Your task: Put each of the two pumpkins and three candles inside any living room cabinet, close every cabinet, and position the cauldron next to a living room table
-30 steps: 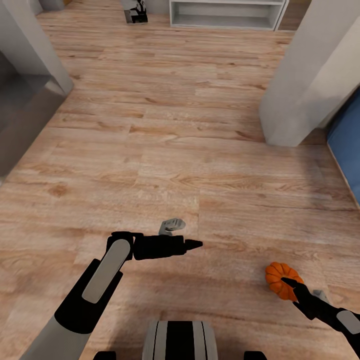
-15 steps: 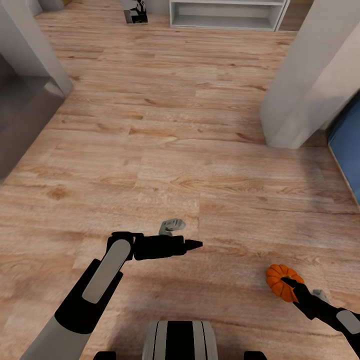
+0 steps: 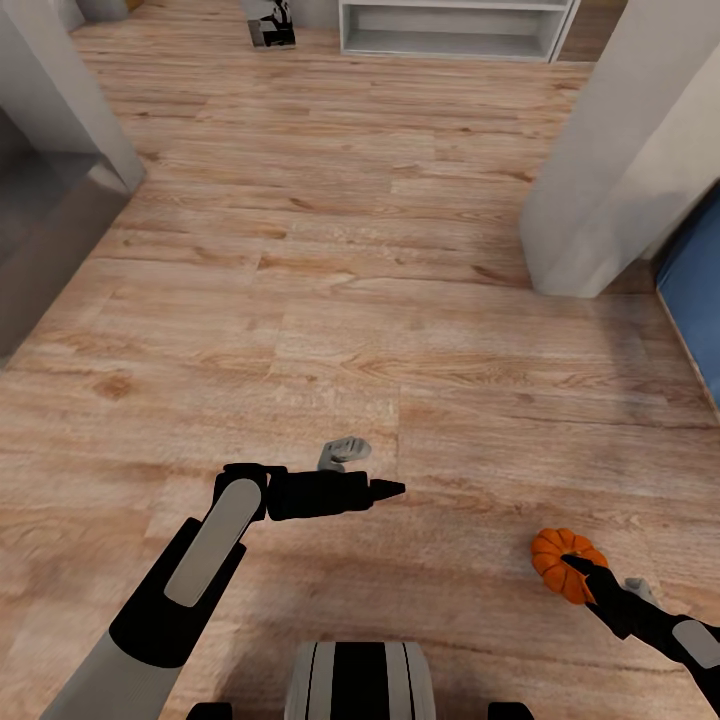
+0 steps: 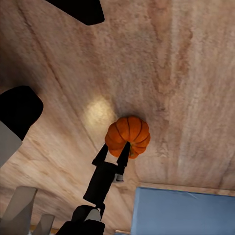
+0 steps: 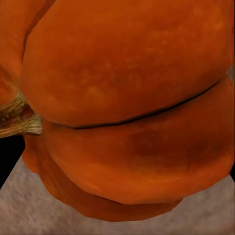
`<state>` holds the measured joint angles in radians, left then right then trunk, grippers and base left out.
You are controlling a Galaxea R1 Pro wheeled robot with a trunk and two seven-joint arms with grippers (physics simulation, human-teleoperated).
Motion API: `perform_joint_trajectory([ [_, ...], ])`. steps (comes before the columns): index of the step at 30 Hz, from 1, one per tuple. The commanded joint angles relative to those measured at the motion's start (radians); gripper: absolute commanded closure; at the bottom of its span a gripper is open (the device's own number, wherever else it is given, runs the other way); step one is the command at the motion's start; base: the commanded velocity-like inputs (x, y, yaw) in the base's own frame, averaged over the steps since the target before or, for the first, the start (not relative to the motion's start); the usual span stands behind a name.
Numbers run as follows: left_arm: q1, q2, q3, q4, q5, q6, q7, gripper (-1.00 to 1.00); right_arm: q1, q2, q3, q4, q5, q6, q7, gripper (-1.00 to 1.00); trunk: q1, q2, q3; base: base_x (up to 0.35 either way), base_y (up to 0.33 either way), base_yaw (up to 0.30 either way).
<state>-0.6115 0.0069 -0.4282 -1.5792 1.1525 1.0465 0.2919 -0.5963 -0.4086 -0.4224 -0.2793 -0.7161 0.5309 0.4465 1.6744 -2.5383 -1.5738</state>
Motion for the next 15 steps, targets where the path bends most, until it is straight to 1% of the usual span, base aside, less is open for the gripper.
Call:
perform_joint_trajectory([
  [1,-0.001,0.001,-0.001,-0.001,0.010,0.001,0.010,-1.00,0.000,0.000,-0.006,-0.001,-0.003,0.009,0.001,1.00,0.000,0.000,-0.001,0.000,0.000,0.000],
  [5,-0.001,0.001,-0.001,-0.001,0.012,0.001,0.010,-1.00,0.000,0.001,-0.006,-0.002,-0.003,0.009,0.001,1.00,0.000,0.000,-0.001,0.000,0.000,0.000],
  [15,-0.002,0.001,-0.001,-0.001,0.014,0.001,0.010,-1.00,0.000,0.001,-0.006,-0.004,-0.003,0.009,0.001,1.00,-0.005,0.002,0.038,0.000,0.000,0.000],
])
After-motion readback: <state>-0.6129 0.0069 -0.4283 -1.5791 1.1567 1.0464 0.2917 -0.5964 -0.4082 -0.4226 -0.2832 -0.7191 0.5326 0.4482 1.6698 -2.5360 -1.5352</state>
